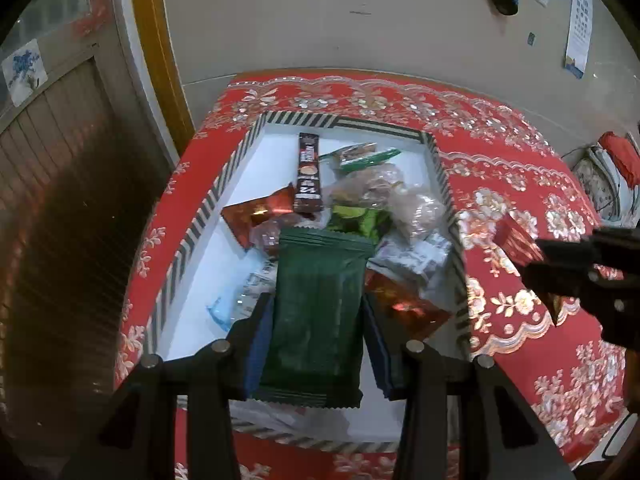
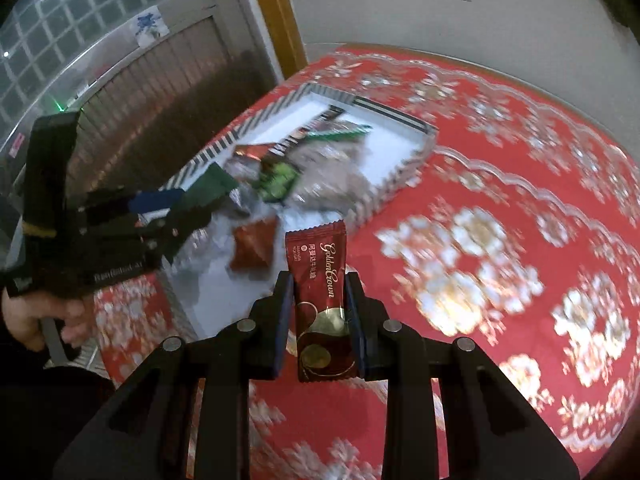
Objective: Organize snacks
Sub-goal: 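Lift the green packet and brown chocolate and carry them over the tray, then lower both items into the tray and open both tools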
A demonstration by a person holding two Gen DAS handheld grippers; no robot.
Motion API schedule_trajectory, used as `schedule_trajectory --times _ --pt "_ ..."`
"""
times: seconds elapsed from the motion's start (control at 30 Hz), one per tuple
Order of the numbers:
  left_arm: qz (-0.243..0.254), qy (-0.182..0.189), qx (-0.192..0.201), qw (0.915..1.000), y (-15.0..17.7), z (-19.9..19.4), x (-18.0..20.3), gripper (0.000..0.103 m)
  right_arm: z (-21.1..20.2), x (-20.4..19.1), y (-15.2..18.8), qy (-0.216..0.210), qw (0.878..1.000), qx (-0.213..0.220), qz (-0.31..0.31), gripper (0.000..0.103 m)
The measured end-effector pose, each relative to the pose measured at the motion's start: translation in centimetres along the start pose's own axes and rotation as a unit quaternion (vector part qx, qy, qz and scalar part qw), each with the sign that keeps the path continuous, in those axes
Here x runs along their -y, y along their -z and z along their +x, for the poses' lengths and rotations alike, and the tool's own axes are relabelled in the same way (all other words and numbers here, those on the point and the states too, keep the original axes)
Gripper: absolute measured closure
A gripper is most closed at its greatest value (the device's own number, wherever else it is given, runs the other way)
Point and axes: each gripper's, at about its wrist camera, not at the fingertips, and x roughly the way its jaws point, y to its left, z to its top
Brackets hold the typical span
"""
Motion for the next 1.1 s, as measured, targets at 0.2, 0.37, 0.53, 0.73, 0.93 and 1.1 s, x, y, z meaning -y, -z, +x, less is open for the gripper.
schedule_trajectory --times 0.2,0.37,0.53,0.73,0.93,1.1 --pt "0.004 0.012 0.008 0.9999 0.0 0.3 -1.1 0.057 2.7 -2.3 -3.5 -0.007 1.000 -0.005 0.002 0.078" --pt "0.021 0.019 0.017 0.9994 0.0 0.5 -1.2 0.057 4.5 -3.3 -5.7 -0.010 1.000 -0.012 0.005 0.078" --pt "0.026 0.028 0.019 0.9991 -0.3 1.0 -1.5 0.057 6.3 -3.7 -7.2 -0.010 1.000 -0.020 0.012 0.078" --pt "0.023 0.030 0.014 0.9992 -0.5 1.8 -1.9 0.057 7.6 -3.6 -8.1 -0.005 0.999 -0.028 0.015 0.078" --pt "0.023 0.029 0.018 0.9991 -1.1 2.0 -1.9 0.057 8.3 -3.6 -8.3 -0.001 0.999 -0.033 0.015 0.078" --pt "0.022 0.025 0.015 0.9993 -1.3 2.4 -1.9 0.056 8.4 -3.5 -8.4 -0.003 0.999 -0.032 0.017 0.078"
